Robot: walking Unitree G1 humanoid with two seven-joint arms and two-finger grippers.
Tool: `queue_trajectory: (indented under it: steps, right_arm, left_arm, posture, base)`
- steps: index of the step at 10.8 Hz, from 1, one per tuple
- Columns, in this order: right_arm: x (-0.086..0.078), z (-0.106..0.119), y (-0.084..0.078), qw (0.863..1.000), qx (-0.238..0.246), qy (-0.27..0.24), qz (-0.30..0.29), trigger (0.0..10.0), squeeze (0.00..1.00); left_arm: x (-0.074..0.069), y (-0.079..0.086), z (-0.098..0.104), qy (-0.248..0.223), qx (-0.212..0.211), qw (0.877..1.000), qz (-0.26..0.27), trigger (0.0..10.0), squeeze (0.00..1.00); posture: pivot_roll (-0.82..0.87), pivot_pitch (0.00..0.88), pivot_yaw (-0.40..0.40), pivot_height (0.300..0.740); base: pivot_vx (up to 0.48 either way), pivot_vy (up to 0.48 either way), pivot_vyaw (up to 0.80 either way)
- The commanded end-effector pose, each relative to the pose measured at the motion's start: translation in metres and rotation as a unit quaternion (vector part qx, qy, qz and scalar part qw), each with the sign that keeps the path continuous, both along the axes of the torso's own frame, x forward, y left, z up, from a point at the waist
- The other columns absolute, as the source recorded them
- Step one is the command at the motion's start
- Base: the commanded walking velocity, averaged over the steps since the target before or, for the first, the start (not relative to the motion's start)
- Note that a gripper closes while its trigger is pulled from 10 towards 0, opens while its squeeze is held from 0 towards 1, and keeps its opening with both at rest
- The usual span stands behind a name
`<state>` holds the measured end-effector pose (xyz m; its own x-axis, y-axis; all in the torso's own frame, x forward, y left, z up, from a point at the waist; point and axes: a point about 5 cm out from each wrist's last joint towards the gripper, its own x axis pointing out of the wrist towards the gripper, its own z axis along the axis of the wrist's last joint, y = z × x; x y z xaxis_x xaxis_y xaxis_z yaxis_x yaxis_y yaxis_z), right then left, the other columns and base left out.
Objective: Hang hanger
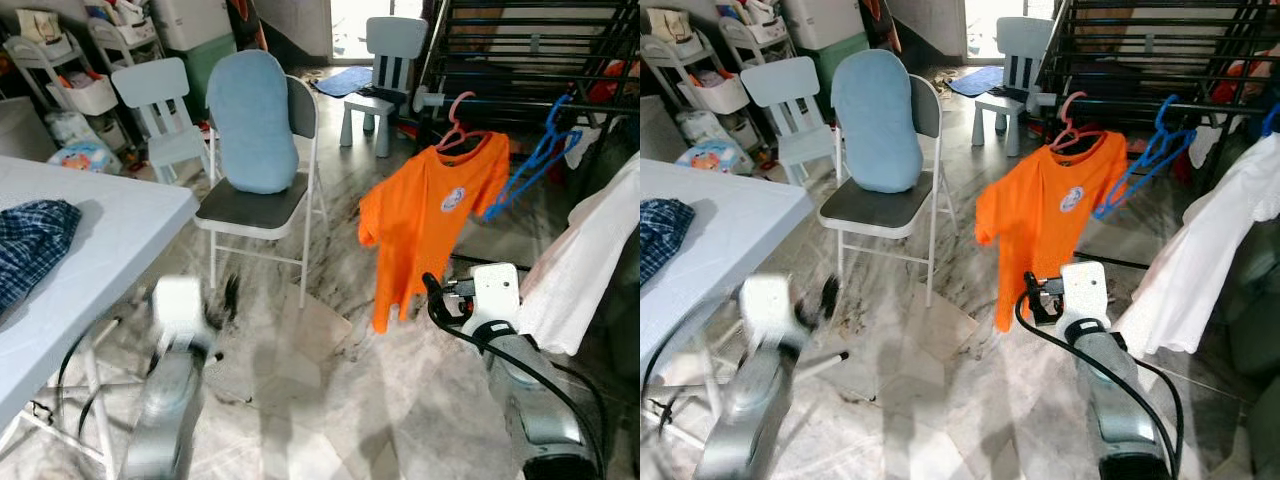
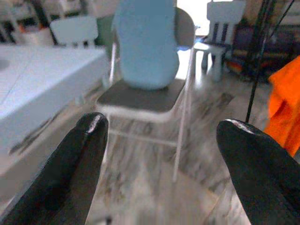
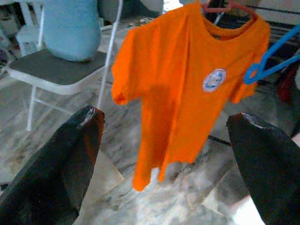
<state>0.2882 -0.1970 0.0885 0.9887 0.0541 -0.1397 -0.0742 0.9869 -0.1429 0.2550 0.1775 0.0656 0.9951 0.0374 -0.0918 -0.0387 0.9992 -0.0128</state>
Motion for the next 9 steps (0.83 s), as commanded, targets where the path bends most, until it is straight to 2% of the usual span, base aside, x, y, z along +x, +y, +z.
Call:
queue_trajectory:
  steps: [1,3,5,7,9]
  right_arm:
    - [-0.003,0.000,0.000,1.000,-0.001,0.002,-0.002,10.0,0.00]
    - [-0.012,-0.005,-0.010,1.000,-0.011,0.007,-0.029,10.0,0.00]
    - [-0.003,0.003,-0.012,0.999,-0.027,-0.003,-0.029,10.0,0.00]
    - [-0.002,0.006,-0.014,0.999,-0.034,-0.004,-0.030,10.0,0.00]
    - [-0.008,0.004,-0.012,0.999,-0.039,0.001,-0.027,10.0,0.00]
  left_arm:
    - [-0.004,0.010,0.002,-0.005,0.009,1.000,0.015,10.0,0.00]
    - [-0.018,0.011,-0.006,0.017,0.005,1.000,0.026,10.0,0.00]
    - [-0.021,0.003,-0.010,0.023,-0.010,0.999,0.032,10.0,0.00]
    - [-0.020,0.002,-0.015,0.032,-0.019,0.998,0.042,10.0,0.00]
    - [-0.011,-0.004,-0.013,0.028,-0.022,0.999,0.030,10.0,0.00]
  posture:
    - [-0.18,0.000,0.087,0.740]
    - [-0.16,0.000,0.060,0.740]
    - [-0.17,0.000,0.037,0.740]
    - [-0.18,0.000,0.034,0.740]
    - [-0.20,0.000,0.033,0.740]
  base:
    - [0.000,0.000,0.00]
    - [0.000,0.000,0.00]
    - [0.000,0.000,0.00]
    - [0.000,0.000,0.00]
    - [0.000,0.000,0.00]
